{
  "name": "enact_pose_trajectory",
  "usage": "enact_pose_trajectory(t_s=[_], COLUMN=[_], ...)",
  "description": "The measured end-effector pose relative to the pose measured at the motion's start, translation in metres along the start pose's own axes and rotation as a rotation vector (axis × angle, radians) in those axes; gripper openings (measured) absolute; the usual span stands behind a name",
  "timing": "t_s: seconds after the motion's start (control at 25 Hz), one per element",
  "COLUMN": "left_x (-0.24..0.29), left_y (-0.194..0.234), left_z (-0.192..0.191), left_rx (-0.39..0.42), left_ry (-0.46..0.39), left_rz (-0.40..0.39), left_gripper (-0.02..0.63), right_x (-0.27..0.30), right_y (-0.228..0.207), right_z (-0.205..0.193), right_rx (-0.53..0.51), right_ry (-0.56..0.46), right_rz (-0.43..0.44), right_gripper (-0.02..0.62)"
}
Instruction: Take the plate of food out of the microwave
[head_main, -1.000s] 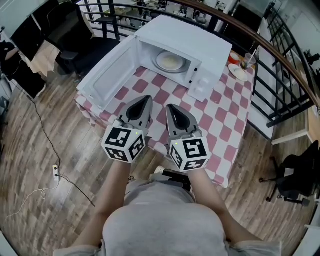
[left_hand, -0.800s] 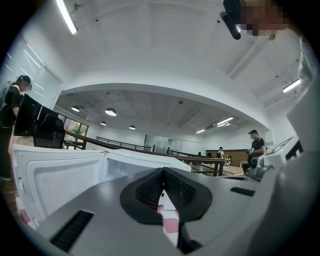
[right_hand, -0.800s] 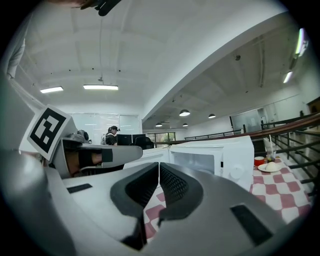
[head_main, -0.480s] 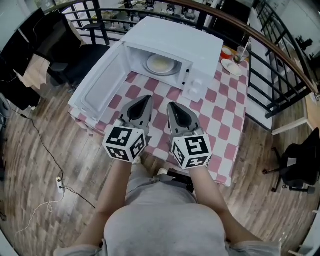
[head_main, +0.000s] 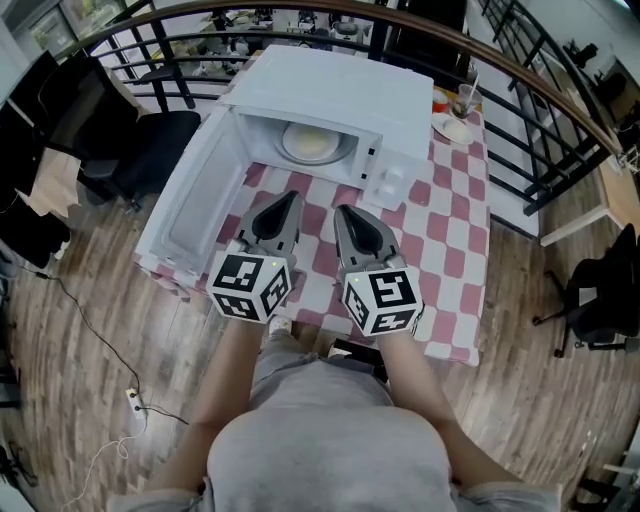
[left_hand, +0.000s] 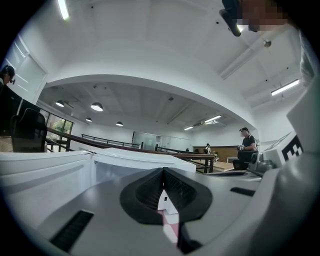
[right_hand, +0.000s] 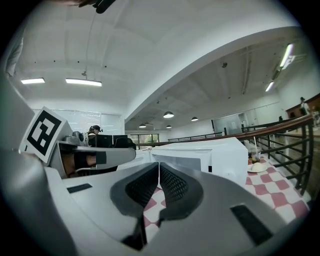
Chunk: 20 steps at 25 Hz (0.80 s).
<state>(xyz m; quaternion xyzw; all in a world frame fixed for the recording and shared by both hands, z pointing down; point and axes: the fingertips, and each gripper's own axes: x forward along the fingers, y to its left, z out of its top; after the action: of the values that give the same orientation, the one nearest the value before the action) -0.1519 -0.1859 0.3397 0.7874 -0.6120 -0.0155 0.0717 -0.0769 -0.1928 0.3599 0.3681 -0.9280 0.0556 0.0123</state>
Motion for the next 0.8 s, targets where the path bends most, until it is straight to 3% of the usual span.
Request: enact_pose_trajectory(t_s=[0.8], left_x=[0.058], left_y=[0.060], left_z=[-0.013], left_rx=[0.007], left_ry=[0.050], left_rz=[-0.154], left_gripper=[0.003], right_x=[0.073], right_y=[-0.013], right_z=[-0.027], right_rx=[0.094], right_ry=[0.075], right_rz=[-0.181], right_gripper=[0.028])
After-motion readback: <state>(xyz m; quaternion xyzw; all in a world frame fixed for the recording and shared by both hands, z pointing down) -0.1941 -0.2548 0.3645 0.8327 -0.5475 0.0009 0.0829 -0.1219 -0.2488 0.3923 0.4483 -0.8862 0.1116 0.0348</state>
